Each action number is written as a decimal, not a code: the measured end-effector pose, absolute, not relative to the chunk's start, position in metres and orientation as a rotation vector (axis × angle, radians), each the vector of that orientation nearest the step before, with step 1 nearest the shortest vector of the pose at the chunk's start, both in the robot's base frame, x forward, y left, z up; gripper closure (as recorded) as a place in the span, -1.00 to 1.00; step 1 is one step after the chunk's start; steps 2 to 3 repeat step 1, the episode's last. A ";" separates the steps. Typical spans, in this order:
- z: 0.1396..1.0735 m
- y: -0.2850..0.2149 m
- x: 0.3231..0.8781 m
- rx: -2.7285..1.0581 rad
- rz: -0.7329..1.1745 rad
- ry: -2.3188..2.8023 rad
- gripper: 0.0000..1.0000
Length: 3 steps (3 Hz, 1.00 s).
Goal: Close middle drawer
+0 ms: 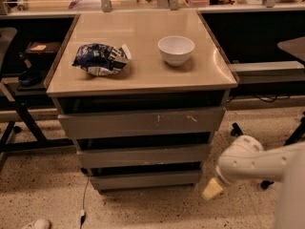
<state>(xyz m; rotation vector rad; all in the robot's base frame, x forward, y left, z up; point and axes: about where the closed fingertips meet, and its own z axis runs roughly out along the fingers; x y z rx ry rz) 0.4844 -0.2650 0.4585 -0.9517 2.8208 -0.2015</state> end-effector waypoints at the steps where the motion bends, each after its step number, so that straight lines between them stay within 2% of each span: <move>1: 0.479 -0.282 0.452 -0.840 -0.236 2.860 -1.00; 3: 0.479 -0.282 0.452 -0.840 -0.236 2.860 -1.00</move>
Offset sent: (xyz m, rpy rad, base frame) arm 0.0000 0.0000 0.0000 0.0000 0.0000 0.0000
